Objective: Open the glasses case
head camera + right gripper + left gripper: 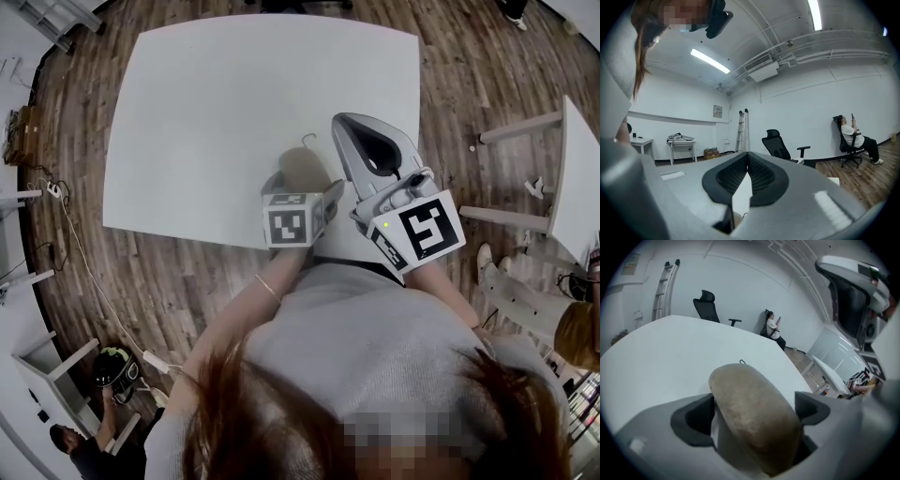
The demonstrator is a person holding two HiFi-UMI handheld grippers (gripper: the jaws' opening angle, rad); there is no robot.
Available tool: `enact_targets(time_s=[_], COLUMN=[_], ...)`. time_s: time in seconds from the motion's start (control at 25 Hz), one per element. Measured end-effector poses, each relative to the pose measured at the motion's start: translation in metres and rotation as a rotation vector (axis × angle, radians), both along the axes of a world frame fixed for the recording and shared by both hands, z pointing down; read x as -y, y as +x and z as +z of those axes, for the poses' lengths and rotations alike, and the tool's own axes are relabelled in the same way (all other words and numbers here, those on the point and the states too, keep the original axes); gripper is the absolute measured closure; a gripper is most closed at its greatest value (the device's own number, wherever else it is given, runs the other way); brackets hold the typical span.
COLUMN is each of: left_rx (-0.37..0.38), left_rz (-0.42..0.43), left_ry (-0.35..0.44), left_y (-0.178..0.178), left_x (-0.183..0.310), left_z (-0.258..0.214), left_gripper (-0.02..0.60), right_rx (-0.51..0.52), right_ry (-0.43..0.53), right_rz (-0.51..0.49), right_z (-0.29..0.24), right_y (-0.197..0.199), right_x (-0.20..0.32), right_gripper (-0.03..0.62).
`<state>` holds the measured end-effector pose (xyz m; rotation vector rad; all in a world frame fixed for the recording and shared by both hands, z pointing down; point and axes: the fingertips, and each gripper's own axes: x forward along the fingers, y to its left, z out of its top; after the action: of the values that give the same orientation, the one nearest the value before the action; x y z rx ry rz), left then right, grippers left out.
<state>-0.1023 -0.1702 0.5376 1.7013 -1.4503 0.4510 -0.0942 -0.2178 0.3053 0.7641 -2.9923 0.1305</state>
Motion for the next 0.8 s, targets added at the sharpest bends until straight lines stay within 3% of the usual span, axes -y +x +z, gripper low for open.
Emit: enact_targets(time_s=[0.32,0.56,0.8], left_rx=[-0.066,-0.237,-0.254], left_rz=[0.031,-0.026,-0.02], left_ry=[0.026,0.075,0.128], left_y=[-0.009,-0.018,-0.025], left_x=[-0.003,-0.002,-0.003], left_z=[-0.005,-0.015,-0.022], left_gripper=[0.098,0.129,0.147], right_rx=[0.003,0.006,-0.091], right_ry=[-0.003,-0.037,-0.081], right_rz=[-0.007,-0.029,-0.045], right_z=[-0.002,0.011,0.044], right_y=[-0.006,0.0,0.002], right_x=[0.003,0.018,0.028], right_gripper=[0.589,0.589,0.589])
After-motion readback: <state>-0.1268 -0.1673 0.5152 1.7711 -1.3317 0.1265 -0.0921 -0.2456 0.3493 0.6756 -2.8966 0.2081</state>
